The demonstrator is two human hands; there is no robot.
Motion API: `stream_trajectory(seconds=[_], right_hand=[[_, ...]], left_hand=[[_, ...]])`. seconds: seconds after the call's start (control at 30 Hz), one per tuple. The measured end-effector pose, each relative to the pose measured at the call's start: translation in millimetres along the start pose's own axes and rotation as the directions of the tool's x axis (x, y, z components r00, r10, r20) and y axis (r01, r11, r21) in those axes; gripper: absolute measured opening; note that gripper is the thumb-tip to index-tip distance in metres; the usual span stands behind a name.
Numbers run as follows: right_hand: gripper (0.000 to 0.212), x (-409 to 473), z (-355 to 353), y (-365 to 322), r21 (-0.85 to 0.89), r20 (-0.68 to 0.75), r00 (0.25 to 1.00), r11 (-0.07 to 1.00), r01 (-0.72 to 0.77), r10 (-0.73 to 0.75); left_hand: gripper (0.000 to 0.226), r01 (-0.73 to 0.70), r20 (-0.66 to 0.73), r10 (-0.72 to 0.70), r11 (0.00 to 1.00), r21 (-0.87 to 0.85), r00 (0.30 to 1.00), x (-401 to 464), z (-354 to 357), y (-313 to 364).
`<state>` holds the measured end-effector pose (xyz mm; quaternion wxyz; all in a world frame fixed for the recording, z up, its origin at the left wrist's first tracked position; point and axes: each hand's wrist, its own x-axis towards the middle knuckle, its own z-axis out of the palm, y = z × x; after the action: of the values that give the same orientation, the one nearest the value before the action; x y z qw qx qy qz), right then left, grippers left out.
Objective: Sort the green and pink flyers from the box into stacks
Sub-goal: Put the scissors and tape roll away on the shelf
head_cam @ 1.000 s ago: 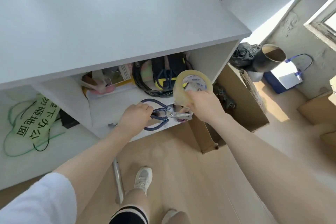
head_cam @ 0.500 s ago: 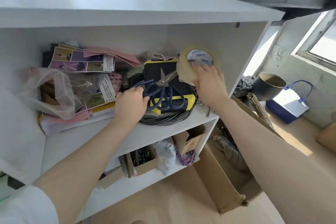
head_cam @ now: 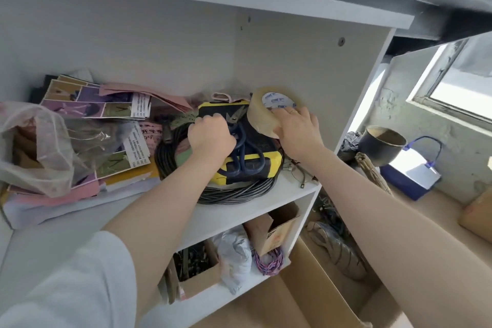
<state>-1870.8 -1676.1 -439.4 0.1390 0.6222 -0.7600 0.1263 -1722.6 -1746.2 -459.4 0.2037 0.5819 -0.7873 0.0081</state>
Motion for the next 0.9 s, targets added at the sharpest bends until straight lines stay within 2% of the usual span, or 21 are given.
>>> stream_trajectory(seconds=[0.1, 0.23, 0.33, 0.5, 0.7, 0.77, 0.9], right_hand=[[0.049, 13.9, 4.7, -6.6, 0.022, -0.007, 1.0, 1.0, 0.003, -0.003], [0.051, 32.7, 17.4, -23.7, 0.035, 0.039, 0.999, 0.999, 0.031, -0.032], [0.056, 40.8, 27.9, -31.3, 0.052, 0.101, 0.995, 0.998, 0.02, -0.026], [0.05, 42.6, 24.7, -24.0, 0.112, 0.069, 0.996, 0.993, 0.048, -0.056], [0.04, 8.9, 19.1, -18.7, 0.11, -0.164, 0.971, 0.975, 0.191, -0.171], [0.033, -4.1, 15.3, -15.3, 0.133, -0.19, 0.953, 0.956, 0.263, -0.235], [0.028, -34.5, -10.9, -8.0, 0.199, -0.048, 0.949, 0.928, 0.316, -0.313]], left_hand=[[0.04, -0.042, -0.08, 0.035, 0.995, -0.086, 0.996, 0.8, 0.5, -13.3], [0.033, -0.104, -0.146, 0.059, 0.942, -0.32, 0.988, -8.2, -4.9, -47.7], [0.034, -0.12, -0.16, 0.072, 0.942, -0.314, 0.985, -12.7, -9.4, -63.1], [0.032, -0.158, -0.135, 0.121, 0.937, -0.31, 0.983, -19.0, -7.3, -65.1], [0.031, -0.232, -0.168, 0.187, 0.922, -0.31, 0.968, -32.7, -7.7, -53.8], [0.031, -0.241, -0.153, 0.202, 0.919, -0.313, 0.967, -37.6, -11.6, -47.3], [0.031, -0.204, -0.033, 0.205, 0.924, -0.324, 0.978, -56.8, -35.2, -34.5]])
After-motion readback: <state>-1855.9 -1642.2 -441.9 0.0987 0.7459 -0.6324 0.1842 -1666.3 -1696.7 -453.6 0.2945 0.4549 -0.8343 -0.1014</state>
